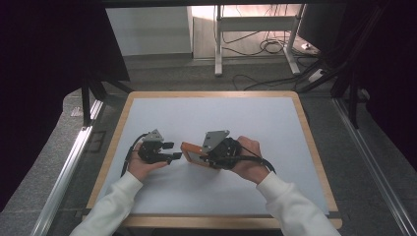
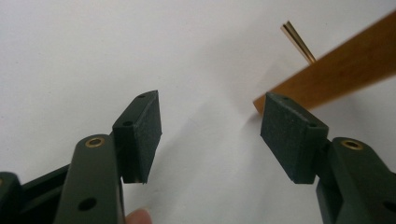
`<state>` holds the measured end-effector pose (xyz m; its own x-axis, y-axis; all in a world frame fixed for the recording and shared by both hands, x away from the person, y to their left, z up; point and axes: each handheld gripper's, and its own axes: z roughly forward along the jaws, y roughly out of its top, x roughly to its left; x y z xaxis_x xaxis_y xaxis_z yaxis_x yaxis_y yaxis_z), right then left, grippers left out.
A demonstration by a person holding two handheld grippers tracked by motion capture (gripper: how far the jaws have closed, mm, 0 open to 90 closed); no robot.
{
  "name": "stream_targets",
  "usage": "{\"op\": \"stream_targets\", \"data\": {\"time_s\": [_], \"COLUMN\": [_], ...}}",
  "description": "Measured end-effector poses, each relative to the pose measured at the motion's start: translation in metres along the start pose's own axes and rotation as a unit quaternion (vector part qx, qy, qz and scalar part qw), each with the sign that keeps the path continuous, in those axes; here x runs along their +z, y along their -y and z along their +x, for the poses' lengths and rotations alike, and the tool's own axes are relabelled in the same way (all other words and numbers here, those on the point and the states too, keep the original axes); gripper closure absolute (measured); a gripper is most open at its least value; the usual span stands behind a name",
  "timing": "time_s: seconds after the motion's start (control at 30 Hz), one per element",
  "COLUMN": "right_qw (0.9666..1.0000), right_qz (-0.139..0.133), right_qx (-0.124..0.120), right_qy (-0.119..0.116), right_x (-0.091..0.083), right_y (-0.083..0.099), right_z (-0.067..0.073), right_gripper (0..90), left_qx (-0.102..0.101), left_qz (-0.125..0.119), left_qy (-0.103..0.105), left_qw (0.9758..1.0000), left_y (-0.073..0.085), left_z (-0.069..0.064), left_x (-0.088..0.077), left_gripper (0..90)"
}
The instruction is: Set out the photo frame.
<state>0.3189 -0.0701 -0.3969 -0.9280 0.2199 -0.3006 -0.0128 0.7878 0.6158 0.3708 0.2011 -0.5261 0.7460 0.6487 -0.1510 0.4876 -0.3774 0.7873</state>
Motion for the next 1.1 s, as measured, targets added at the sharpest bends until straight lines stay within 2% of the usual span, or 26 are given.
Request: {"op": "stream_targets", "data": {"time_s": [0.2, 0.5, 0.6, 0.63, 0.73, 0.97, 1.1], "right_qw": [0.9997, 0.9994, 0.9986, 0.9976, 0.9965, 0.9953, 0.9941], "right_qz": [-0.008, -0.015, -0.018, -0.026, -0.033, -0.031, -0.028], "right_qx": [0.019, 0.032, 0.049, 0.064, 0.077, 0.089, 0.1], "right_qy": [-0.012, -0.007, -0.002, -0.005, -0.007, 0.023, 0.031], "right_x": [0.005, 0.015, 0.016, 0.018, 0.019, 0.025, 0.029], "right_y": [0.002, -0.002, 0.002, 0.005, 0.008, 0.012, 0.015], "right_z": [-0.012, -0.027, -0.036, -0.044, -0.049, -0.059, -0.066], "right_gripper": [69.5, 68.9, 68.3, 68.0, 66.9, 59.0, 55.6], "left_qx": [-0.001, -0.001, -0.003, -0.002, 0.0, 0.001, 0.003], "left_qz": [0.002, -0.001, -0.001, 0.0, 0.001, 0.003, 0.002], "left_qy": [0.001, 0.001, 0.001, 0.0, 0.0, 0.0, 0.0], "left_qw": [1.0, 1.0, 1.0, 1.0, 1.0, 1.0, 1.0], "left_y": [0.0, 0.0, 0.001, 0.001, 0.001, 0.001, 0.001], "left_z": [-0.001, 0.0, 0.0, 0.0, -0.001, -0.001, -0.001], "left_x": [0.0, 0.0, 0.0, 0.0, 0.001, 0.002, 0.002], "left_gripper": [37.9, 37.8, 37.8, 37.8, 37.8, 37.7, 37.6]}}
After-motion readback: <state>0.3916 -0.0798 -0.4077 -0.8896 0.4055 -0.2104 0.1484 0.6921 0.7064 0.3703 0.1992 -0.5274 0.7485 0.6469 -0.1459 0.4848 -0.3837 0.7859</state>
